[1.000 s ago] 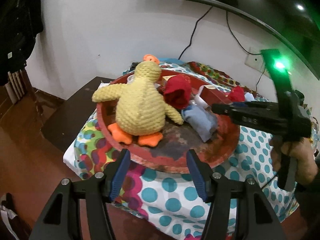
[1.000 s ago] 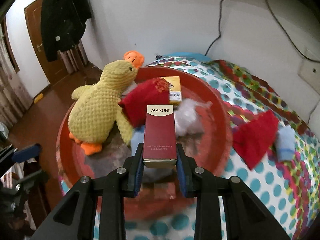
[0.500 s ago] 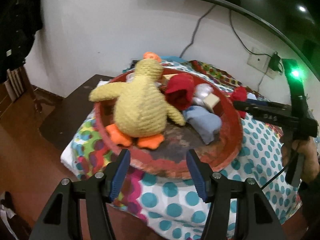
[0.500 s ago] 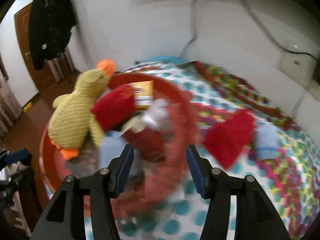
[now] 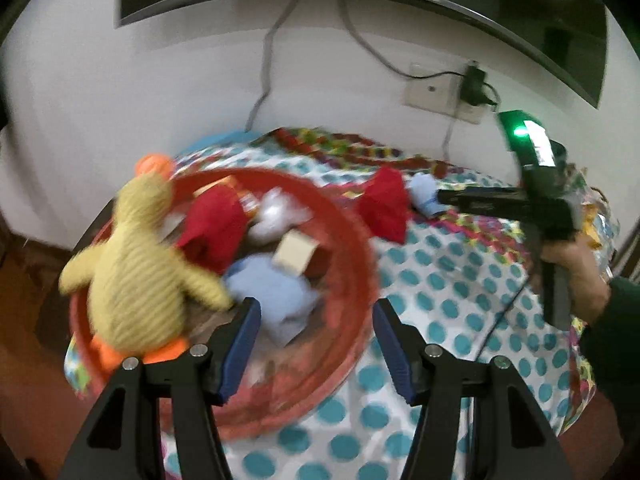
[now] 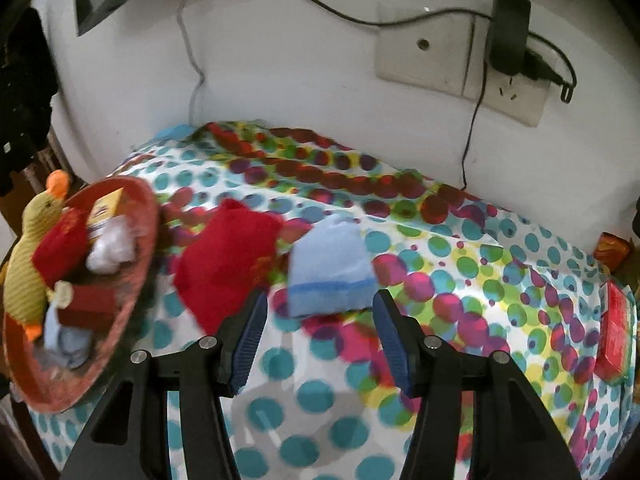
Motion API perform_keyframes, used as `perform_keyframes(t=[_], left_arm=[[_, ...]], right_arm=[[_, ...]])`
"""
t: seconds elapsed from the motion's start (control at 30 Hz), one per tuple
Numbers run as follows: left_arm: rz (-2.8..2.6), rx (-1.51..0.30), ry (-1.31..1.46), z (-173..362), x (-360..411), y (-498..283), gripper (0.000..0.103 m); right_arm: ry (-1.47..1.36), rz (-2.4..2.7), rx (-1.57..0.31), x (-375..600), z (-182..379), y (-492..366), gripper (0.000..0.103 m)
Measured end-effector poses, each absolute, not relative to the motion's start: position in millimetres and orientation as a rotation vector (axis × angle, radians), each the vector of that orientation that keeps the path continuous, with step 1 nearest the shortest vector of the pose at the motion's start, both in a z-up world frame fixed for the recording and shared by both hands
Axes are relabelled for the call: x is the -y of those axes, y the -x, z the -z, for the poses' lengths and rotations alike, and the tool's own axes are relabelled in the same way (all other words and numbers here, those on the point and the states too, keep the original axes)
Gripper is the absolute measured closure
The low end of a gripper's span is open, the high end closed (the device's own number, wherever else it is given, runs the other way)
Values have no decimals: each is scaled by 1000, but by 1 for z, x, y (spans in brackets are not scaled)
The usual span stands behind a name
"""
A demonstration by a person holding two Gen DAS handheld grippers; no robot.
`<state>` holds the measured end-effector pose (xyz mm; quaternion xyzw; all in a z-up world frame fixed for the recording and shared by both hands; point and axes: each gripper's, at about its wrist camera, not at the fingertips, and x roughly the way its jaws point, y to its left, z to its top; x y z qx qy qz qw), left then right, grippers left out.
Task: Organize objects
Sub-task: 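Grasp the light blue knit sock with the right tool while the left tool grasps another red sock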
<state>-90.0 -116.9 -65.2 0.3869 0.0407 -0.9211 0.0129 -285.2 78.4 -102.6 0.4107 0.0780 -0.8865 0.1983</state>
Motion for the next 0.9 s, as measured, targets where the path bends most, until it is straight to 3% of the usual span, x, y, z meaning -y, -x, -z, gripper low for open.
perform_keyframes(t=[0.17, 0.27, 0.4, 0.47, 0.53, 0.6, 0.9], left_arm=[[2933, -46, -1220, 56, 93, 139, 43], [2957, -20, -1222, 55, 83, 172, 43], [2969, 12, -1281, 64, 69, 219, 43], [2965, 65, -1301, 70, 61, 238, 43], [2956, 128, -1319, 78, 54, 259, 43], [2924, 139, -1378, 86, 49, 280, 43], [2812, 199, -1497, 122, 25, 326, 43]], right_arm=[[-1171, 2461, -204, -74, 118, 310, 46], [-1167, 2455, -186, -72, 125, 323, 37], [-1161, 2412, -171, -67, 133, 332, 36], [-1157, 2398, -210, -62, 136, 333, 39], [-1144, 2384, -245, -60, 138, 331, 54], [-1121, 2387, -248, -64, 137, 327, 57], [-1094, 2475, -253, -129, 121, 294, 59]])
